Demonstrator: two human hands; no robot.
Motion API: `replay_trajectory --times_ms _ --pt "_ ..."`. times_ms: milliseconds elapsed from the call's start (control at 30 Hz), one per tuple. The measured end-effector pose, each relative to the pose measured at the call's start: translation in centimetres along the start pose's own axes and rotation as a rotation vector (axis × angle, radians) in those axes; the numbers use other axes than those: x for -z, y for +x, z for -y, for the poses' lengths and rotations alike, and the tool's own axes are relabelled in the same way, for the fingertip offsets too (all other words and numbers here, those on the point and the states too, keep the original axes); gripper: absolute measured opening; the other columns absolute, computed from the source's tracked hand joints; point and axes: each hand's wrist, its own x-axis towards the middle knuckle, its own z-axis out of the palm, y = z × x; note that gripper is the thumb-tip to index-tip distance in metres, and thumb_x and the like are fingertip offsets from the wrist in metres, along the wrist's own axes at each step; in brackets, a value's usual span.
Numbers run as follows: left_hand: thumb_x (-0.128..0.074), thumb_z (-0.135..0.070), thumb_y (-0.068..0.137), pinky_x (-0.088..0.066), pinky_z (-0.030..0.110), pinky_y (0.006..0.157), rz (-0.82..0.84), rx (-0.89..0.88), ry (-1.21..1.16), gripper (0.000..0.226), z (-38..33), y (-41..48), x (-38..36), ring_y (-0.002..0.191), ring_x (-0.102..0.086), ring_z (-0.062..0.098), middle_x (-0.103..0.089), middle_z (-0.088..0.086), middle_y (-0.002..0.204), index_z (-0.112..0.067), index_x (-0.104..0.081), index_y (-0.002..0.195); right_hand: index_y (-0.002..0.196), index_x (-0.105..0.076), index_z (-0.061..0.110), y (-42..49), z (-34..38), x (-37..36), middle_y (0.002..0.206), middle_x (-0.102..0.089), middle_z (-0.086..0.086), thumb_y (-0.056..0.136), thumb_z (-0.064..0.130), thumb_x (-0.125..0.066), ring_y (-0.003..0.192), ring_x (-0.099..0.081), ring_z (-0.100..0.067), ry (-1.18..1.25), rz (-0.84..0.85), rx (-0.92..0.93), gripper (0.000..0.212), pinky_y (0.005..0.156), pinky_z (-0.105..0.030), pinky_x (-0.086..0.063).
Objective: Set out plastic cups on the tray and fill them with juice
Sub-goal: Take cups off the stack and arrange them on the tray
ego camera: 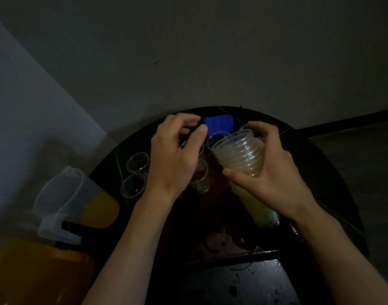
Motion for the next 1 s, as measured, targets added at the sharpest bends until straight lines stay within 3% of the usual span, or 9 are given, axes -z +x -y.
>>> replay_trajectory --times_ms 100,200,433,600,867,1000 --pt "-0.064 -0.054 0.087 -0.047 0.011 0.074 0.23 0.095 -0.028 0.042 -1.9 0.7 0.3 0.089 -0.064 -0.001 -0.068 -0.011 0.103 -0.024 -0.07 0.116 0.124 -0.031 0.04 -0.1 0.2 -0.2 0.112 -0.054 0.024 0.069 0.049 -0.083 0.098 -0.061 0.005 -0.009 0.026 0.018 0.076 0.079 -0.028 -0.057" --pt "-0.069 -0.057 0.087 -0.053 0.019 0.074 0.344 0.112 0.078 0.038 -2.5 1.1 0.1 0.086 -0.066 -0.001 -0.071 -0.012 0.098 -0.029 -0.07 0.114 0.117 -0.034 0.04 -0.1 0.3 -0.2 0.106 -0.059 0.018 0.067 0.053 -0.078 0.091 -0.064 -0.003 -0.019 0.011 0.043 0.068 0.072 -0.039 -0.058" --pt "-0.074 -0.052 0.085 -0.056 0.019 0.071 0.345 0.098 0.127 0.034 -3.5 1.6 0.1 0.082 -0.068 0.0 -0.073 -0.01 0.091 -0.028 -0.071 0.109 0.129 -0.031 0.047 0.0 0.2 0.1 0.116 -0.052 0.024 0.069 0.052 -0.075 0.099 -0.059 0.0 -0.036 -0.01 0.074 0.075 0.078 -0.036 -0.057" --pt "-0.075 -0.049 0.085 -0.049 0.017 0.068 0.342 0.123 0.1 0.032 -3.9 1.9 -0.4 0.079 -0.065 -0.001 -0.071 -0.01 0.09 -0.028 -0.069 0.109 0.143 -0.029 0.04 0.1 0.3 0.3 0.119 -0.05 0.024 0.066 0.057 -0.068 0.098 -0.058 0.001 -0.074 -0.023 0.056 0.088 0.078 -0.033 -0.056" --pt "-0.074 -0.052 0.083 -0.052 0.023 0.067 0.27 0.152 0.068 0.036 -4.5 2.0 -1.0 0.076 -0.065 0.0 -0.07 -0.008 0.085 -0.029 -0.063 0.108 0.139 -0.028 0.046 0.1 0.3 0.5 0.119 -0.048 0.027 0.066 0.057 -0.068 0.103 -0.055 0.002 -0.072 -0.026 0.052 0.083 0.082 -0.033 -0.055" --pt "-0.074 -0.048 0.085 -0.047 0.015 0.061 0.213 0.145 0.045 0.033 -4.7 2.2 -0.9 0.071 -0.063 -0.002 -0.069 -0.006 0.084 -0.025 -0.062 0.106 0.139 -0.029 0.046 0.0 0.4 0.7 0.122 -0.049 0.023 0.068 0.062 -0.067 0.104 -0.056 0.0 -0.083 -0.034 0.066 0.082 0.083 -0.035 -0.055"
